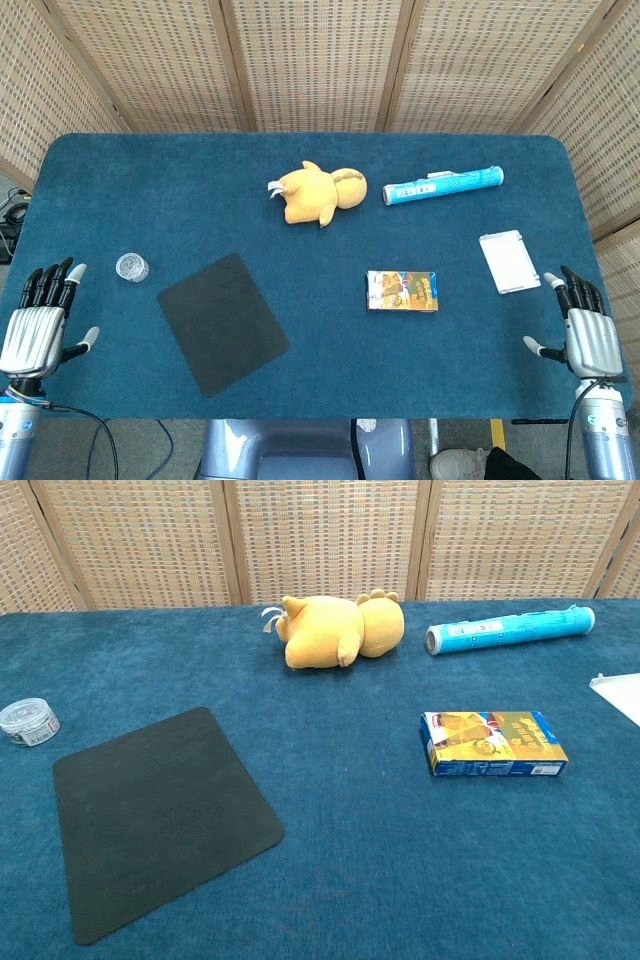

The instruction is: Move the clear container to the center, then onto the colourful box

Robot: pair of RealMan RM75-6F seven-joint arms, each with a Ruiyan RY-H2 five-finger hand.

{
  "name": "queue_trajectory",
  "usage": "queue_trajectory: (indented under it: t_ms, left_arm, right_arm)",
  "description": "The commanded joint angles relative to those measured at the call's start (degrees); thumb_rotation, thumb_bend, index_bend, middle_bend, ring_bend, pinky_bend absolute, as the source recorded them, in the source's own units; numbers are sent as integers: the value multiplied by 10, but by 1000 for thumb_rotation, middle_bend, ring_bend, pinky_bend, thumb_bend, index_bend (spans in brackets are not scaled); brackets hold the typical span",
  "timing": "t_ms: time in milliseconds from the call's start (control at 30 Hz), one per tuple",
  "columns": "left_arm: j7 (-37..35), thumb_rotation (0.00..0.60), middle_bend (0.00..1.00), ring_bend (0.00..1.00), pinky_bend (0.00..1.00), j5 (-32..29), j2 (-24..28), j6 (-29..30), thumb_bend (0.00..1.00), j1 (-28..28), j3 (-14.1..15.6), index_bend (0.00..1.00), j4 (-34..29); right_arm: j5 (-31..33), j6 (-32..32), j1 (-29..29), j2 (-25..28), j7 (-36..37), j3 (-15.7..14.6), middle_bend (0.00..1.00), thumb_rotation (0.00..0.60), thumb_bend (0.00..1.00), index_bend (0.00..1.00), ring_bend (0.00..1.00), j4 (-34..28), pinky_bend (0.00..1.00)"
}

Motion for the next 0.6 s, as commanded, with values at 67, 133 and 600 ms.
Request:
queue_trajectory:
  t_ms: [67,133,600]
  left_arm:
    - [1,600,0,0,0,0,0,1,268,0,-1,0,0]
    - [-1,600,0,0,0,-1,0,1,269,1,-1,0,0]
    - [-7,600,0,0,0,-2,2,-5,266,0,-1,0,1]
  right_arm:
    - [-3,1,0,0,2,0,0,600,12,115,0,1,24]
    - [-5,2,0,0,3,-1,0,600,12,115,0,0,23]
    - [-4,1,-1,3,7,0,0,600,12,114,0,-2,23]
